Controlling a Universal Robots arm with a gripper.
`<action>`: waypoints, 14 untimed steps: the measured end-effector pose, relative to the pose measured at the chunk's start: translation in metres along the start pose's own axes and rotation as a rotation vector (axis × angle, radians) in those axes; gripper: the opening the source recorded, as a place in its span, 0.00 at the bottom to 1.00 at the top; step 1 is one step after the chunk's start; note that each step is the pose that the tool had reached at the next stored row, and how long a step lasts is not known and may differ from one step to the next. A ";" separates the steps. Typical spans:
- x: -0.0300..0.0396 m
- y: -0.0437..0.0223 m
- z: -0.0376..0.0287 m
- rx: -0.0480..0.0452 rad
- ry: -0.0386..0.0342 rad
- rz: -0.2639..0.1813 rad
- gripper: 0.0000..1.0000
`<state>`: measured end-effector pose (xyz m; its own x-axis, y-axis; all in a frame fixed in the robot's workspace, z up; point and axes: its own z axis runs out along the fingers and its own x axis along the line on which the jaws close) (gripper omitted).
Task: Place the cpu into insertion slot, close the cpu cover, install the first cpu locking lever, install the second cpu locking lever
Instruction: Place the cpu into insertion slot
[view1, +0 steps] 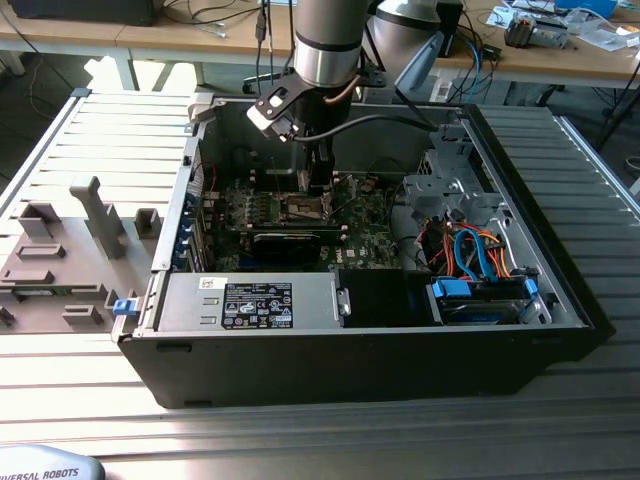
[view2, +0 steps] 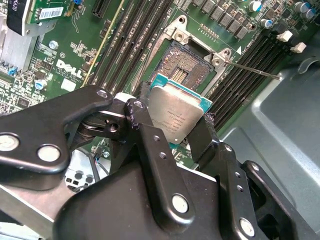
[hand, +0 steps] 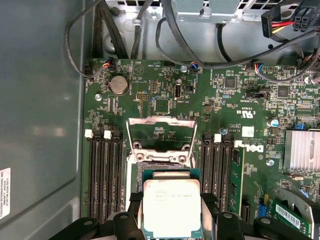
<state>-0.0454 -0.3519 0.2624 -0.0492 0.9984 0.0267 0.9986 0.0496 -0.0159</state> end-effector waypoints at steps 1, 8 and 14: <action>0.0000 0.0000 0.0001 0.0001 0.0000 0.000 0.54; 0.0000 0.0000 0.0015 0.0000 0.0000 0.000 0.54; -0.0001 0.0000 0.0032 0.0000 0.0001 0.000 0.54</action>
<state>-0.0454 -0.3519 0.2592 -0.0491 0.9984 0.0268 0.9986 0.0496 -0.0160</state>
